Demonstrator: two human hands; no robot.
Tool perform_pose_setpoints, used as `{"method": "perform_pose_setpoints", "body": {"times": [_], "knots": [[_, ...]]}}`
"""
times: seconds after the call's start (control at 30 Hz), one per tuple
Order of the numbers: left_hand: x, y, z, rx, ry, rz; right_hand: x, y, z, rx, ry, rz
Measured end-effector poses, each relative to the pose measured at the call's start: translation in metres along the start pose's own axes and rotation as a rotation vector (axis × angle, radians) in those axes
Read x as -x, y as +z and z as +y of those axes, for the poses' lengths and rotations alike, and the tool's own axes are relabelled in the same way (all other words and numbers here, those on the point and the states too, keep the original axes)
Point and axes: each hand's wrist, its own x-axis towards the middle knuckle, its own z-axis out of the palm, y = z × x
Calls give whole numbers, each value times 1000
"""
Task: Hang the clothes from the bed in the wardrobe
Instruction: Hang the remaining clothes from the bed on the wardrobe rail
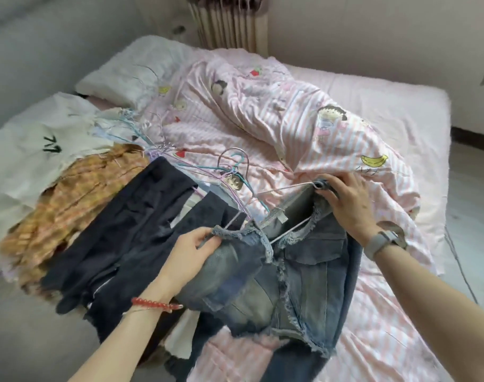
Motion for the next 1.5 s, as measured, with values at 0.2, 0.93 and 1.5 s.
{"method": "perform_pose_setpoints", "body": {"times": [0.2, 0.93, 1.5], "knots": [[85, -101, -4, 108, 43, 348, -41, -12, -139, -63, -256, 46], [570, -288, -162, -113, -423, 1543, 155, 12, -630, -629, -1439, -622], [812, -273, -191, -414, -816, 1869, 392, -36, -846, -1068, -1534, -680]]}}
